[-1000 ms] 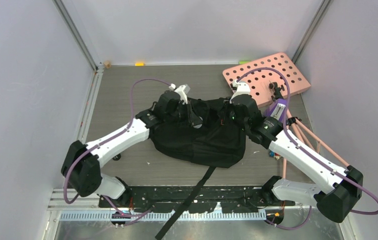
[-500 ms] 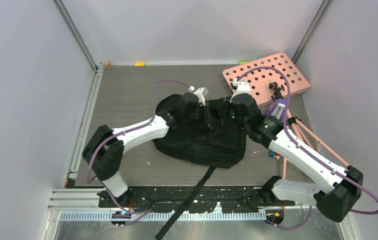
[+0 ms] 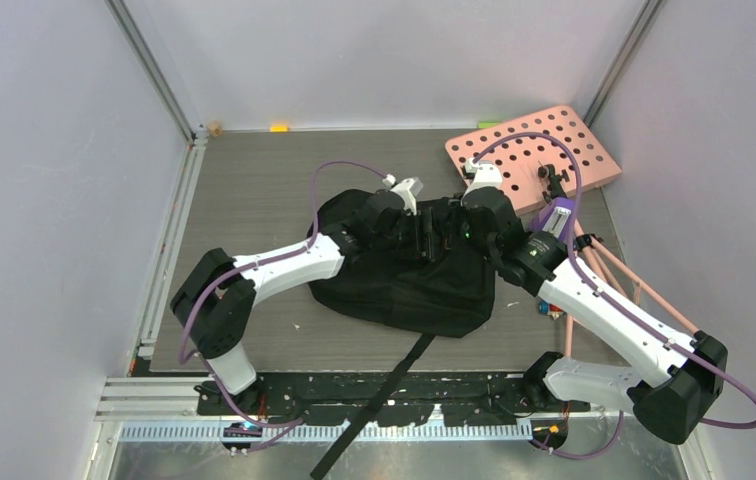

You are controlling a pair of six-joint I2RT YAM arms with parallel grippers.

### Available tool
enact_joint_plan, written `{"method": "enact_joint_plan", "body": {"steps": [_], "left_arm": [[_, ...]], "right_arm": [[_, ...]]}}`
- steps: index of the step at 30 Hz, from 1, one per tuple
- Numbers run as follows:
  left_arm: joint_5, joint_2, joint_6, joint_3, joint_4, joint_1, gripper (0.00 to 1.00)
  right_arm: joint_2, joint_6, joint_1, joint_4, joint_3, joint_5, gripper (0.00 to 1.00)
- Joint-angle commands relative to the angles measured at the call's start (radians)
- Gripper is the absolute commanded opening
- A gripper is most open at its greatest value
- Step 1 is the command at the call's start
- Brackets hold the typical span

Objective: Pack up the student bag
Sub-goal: Place the stationery in the student bag, then pick up the personal item from the center of the board.

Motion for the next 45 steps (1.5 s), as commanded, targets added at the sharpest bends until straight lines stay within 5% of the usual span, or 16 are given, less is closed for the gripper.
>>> {"method": "enact_joint_plan", "body": {"steps": [1,16,30,40,45], "left_arm": [[-0.026,-0.057,0.071,-0.005,0.004,-0.01,0.61],[-0.234,-0.407,0.286,-0.146,-0.183,0.031,0.79],[-0.388,-0.709,0.255,-0.257,-0.681,0.453,0.99],[-0.401,-0.747,0.21,-0.279,-0.912,0.802,1.0],[-0.585,-0.78,0.158,-0.309,-0.971,0.852,1.0]], "right_arm": [[-0.028,-0.011,0.002,0.066,0.068,0.039,0.0],[-0.052,-0.011,0.002,0.08,0.055,0.033,0.0],[-0.034,-0.036,0.001,0.093,0.033,0.044,0.0],[-0.071,-0.042,0.001,0.138,-0.033,0.036,0.0],[-0.088,-0.043,0.001,0.156,-0.056,0.018,0.0]]}}
